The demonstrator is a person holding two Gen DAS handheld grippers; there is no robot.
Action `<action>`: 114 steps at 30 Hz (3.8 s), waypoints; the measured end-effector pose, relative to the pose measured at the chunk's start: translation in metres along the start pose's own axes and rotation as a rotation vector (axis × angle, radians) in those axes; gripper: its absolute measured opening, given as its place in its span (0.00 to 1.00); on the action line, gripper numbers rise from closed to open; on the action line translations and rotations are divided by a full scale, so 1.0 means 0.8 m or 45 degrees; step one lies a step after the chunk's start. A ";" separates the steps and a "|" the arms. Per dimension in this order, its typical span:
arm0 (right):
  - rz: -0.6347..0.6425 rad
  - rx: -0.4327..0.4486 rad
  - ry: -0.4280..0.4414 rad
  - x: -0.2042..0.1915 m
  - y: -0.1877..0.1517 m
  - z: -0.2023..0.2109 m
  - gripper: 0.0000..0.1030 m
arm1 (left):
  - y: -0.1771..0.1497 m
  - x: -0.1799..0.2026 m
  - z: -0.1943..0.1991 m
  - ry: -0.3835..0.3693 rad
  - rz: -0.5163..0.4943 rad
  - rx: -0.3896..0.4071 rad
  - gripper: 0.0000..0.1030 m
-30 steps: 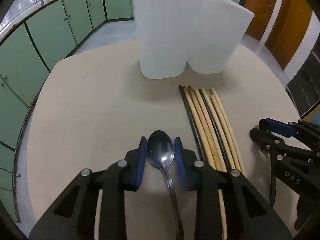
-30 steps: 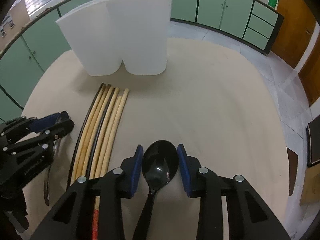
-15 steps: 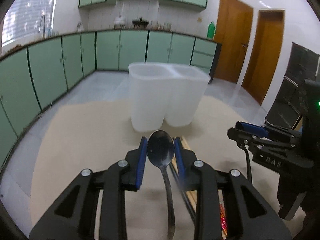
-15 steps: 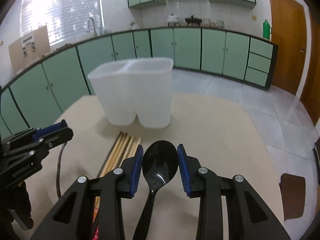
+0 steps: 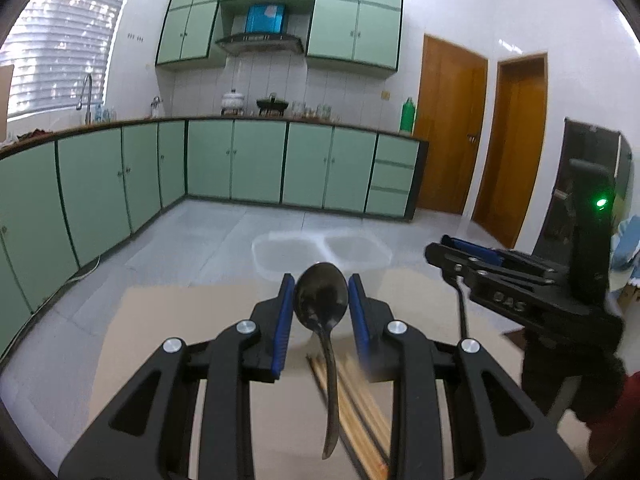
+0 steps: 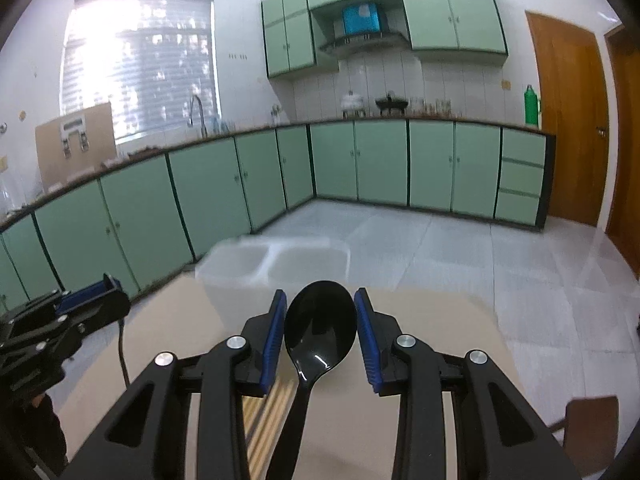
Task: Organize utensils
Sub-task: 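Lift both spoons and drop them into the white caddy with both grippers, then return both grippers to the chopstick bundle on the mat, then grasp a red chopstick with the right gripper while the left grasps a black chopstick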
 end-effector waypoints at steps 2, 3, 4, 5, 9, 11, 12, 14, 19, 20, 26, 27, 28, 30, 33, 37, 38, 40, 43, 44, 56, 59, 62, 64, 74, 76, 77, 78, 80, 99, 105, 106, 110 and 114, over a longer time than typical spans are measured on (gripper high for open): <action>-0.012 0.064 0.002 0.003 0.026 -0.008 0.33 | 0.022 0.002 -0.003 -0.002 0.000 0.042 0.25; -0.020 0.092 0.006 0.004 0.037 -0.012 0.33 | 0.033 0.002 -0.005 -0.001 0.000 0.062 0.25; -0.030 0.117 0.005 0.006 0.050 -0.017 0.33 | 0.045 0.002 -0.008 -0.003 0.000 0.085 0.25; -0.037 0.141 0.001 0.007 0.061 -0.022 0.33 | 0.059 0.002 -0.012 -0.011 0.002 0.111 0.25; -0.036 0.209 -0.030 0.015 0.096 -0.049 0.33 | 0.109 0.002 -0.034 -0.018 0.005 0.194 0.25; -0.032 0.227 -0.052 0.016 0.110 -0.070 0.33 | 0.129 -0.001 -0.048 -0.009 0.005 0.227 0.25; -0.029 0.233 -0.062 0.017 0.113 -0.079 0.34 | 0.139 -0.002 -0.059 0.007 -0.002 0.242 0.25; -0.024 0.237 -0.085 0.019 0.118 -0.098 0.34 | 0.151 -0.005 -0.077 0.022 -0.004 0.256 0.25; -0.074 0.176 -0.155 0.033 0.098 -0.153 0.34 | 0.140 -0.028 -0.150 0.071 0.051 0.184 0.25; -0.073 0.162 -0.161 0.035 0.091 -0.159 0.34 | 0.134 -0.032 -0.160 0.080 0.056 0.168 0.25; -0.040 0.089 -0.103 0.029 0.061 -0.169 0.36 | 0.094 -0.043 -0.191 0.096 0.049 0.059 0.26; -0.040 0.076 -0.093 0.029 0.057 -0.166 0.43 | 0.091 -0.044 -0.190 0.097 0.054 0.052 0.26; -0.039 0.074 -0.094 0.030 0.055 -0.162 0.45 | 0.086 -0.047 -0.185 0.098 0.060 0.049 0.26; -0.057 0.067 -0.088 0.034 0.055 -0.155 0.46 | 0.082 -0.049 -0.177 0.104 0.071 0.038 0.26; -0.094 0.034 -0.097 0.041 0.052 -0.137 0.52 | 0.075 -0.053 -0.152 0.115 0.082 0.034 0.35; -0.082 -0.034 -0.124 0.040 0.028 -0.098 0.68 | 0.055 -0.048 -0.112 0.115 0.082 -0.009 0.49; -0.083 -0.059 -0.114 0.038 0.014 -0.083 0.70 | 0.045 -0.045 -0.100 0.110 0.081 -0.026 0.52; -0.089 -0.115 -0.105 0.034 -0.010 -0.060 0.76 | 0.025 -0.041 -0.082 0.129 0.074 -0.078 0.59; -0.079 -0.207 -0.078 0.020 -0.057 -0.025 0.79 | -0.021 -0.031 -0.051 0.116 0.101 -0.185 0.64; -0.078 -0.241 -0.077 0.015 -0.075 -0.012 0.79 | -0.043 -0.026 -0.038 0.103 0.114 -0.234 0.65; -0.115 -0.503 -0.113 -0.022 -0.225 0.097 0.79 | -0.196 -0.007 0.030 0.199 0.101 -0.604 0.77; -0.057 -0.537 -0.131 -0.034 -0.243 0.109 0.79 | -0.217 0.001 0.038 0.198 0.095 -0.651 0.78; -0.018 -0.563 -0.155 -0.036 -0.253 0.113 0.79 | -0.228 0.005 0.040 0.205 0.087 -0.682 0.78; -0.019 -0.580 -0.154 -0.037 -0.260 0.116 0.79 | -0.231 0.007 0.043 0.209 0.079 -0.684 0.80; 0.041 -0.617 -0.164 -0.057 -0.268 0.109 0.78 | -0.235 -0.002 0.051 0.230 0.081 -0.690 0.82; 0.043 -0.618 -0.165 -0.059 -0.268 0.108 0.77 | -0.234 -0.004 0.051 0.234 0.089 -0.691 0.83; 0.040 -0.622 -0.175 -0.058 -0.268 0.107 0.77 | -0.234 -0.006 0.052 0.235 0.093 -0.692 0.83; 0.035 -0.622 -0.180 -0.057 -0.268 0.106 0.75 | -0.233 -0.005 0.051 0.235 0.094 -0.691 0.83; 0.039 -0.620 -0.184 -0.058 -0.265 0.101 0.71 | -0.233 -0.004 0.051 0.233 0.089 -0.693 0.83; -0.009 -0.600 -0.084 -0.050 -0.261 0.100 0.06 | -0.229 0.023 0.030 0.161 0.053 -0.686 0.84; -0.003 -0.600 -0.085 -0.050 -0.261 0.101 0.06 | -0.230 0.011 0.030 0.210 0.054 -0.690 0.85; 0.000 -0.599 -0.087 -0.050 -0.261 0.100 0.06 | -0.234 0.006 0.029 0.239 0.046 -0.711 0.85; -0.007 -0.596 -0.086 -0.049 -0.261 0.102 0.06 | -0.232 0.004 0.034 0.240 0.045 -0.710 0.85; -0.037 -0.594 -0.075 -0.042 -0.261 0.105 0.06 | -0.230 0.013 0.040 0.168 0.090 -0.696 0.85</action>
Point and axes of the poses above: each gripper's, at about its wrist camera, not at the fingertips, and z roughly against the way its jaws point, x to its right, y to its top, the point moved 5 cm from there along -z, roughly the way its jaws point, and after that the axes turned 3 degrees about -z, right-handed, at the moved point
